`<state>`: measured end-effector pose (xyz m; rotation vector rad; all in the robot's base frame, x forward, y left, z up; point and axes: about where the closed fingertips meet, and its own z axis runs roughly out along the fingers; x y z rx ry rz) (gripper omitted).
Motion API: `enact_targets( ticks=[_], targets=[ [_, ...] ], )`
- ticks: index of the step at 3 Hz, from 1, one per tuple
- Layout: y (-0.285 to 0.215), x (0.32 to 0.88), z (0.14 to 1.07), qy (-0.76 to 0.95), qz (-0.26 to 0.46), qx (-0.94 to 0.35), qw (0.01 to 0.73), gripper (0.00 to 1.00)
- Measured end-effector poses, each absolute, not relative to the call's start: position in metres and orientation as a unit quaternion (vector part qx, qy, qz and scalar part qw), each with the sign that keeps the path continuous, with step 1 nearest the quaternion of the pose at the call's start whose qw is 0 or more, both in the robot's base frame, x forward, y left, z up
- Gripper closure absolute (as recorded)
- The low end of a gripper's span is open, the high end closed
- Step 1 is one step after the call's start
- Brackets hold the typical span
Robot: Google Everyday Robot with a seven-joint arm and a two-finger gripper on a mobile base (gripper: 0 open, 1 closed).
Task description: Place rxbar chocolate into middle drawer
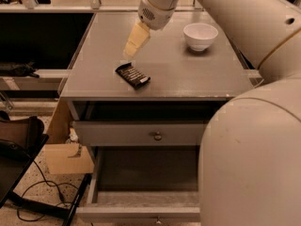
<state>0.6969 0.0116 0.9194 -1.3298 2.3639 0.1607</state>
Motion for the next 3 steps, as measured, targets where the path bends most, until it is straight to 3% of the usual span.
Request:
enact_targets(
  ticks=[3],
  targets=[
    [0.042, 0.664, 0.849, 0.849, 0.066, -0.498, 0.164, 0.0]
  ],
)
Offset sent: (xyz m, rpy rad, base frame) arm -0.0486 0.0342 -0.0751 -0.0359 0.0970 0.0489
